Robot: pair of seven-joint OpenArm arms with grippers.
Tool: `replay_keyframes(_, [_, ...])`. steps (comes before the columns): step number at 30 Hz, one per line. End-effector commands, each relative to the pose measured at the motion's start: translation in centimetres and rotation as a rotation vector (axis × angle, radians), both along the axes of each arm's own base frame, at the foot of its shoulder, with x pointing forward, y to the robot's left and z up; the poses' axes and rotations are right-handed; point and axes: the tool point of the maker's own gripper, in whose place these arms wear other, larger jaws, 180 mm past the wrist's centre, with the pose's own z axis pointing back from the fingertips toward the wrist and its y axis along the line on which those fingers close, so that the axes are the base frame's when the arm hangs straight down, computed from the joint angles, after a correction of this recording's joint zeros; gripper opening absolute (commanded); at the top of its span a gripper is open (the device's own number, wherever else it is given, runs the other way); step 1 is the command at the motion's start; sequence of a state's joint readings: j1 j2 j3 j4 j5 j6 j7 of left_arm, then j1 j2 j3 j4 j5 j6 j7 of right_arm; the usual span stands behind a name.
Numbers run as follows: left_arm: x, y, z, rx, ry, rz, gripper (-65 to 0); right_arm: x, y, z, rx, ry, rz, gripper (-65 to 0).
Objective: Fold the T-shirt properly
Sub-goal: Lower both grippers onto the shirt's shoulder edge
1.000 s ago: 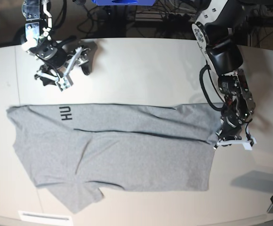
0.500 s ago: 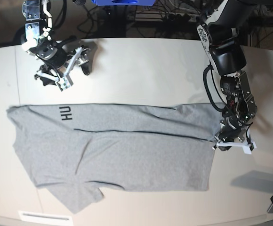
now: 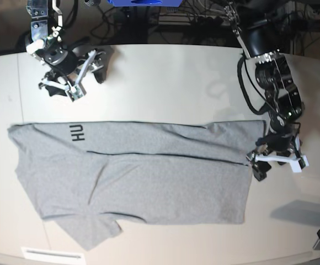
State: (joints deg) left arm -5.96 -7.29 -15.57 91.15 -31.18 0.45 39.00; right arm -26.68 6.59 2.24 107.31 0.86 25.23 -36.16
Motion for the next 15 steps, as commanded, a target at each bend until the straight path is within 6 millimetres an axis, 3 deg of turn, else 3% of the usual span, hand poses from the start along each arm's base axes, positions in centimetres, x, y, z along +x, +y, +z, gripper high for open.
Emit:
replay_keyframes(1, [0.1,0.4,1.8,0.034,-0.054,0.0,-14.6,0.4,-0.5,0.9,-0.03,-0.026,0.009,-15.7])
replay_keyframes(6, [-2.7,1.5,-0.1,0.15,-0.014,0.028,-14.6,3.1,-0.9,3.3,-0.04,-0.118,0.003,-15.2])
replay_keyframes(11, [-3.2,-0.4,-0.6,0.391,0.003,-0.049,-14.6,6.7,-3.4,6.4,-0.072,-0.231,-0.06,-15.1])
replay_keyframes(15, [-2.9,-1.3,-0.1,0.442,-0.026,-0.055,-14.6,9.2,-4.4,8.3,-0.105,-0.3,-0.064,-14.9])
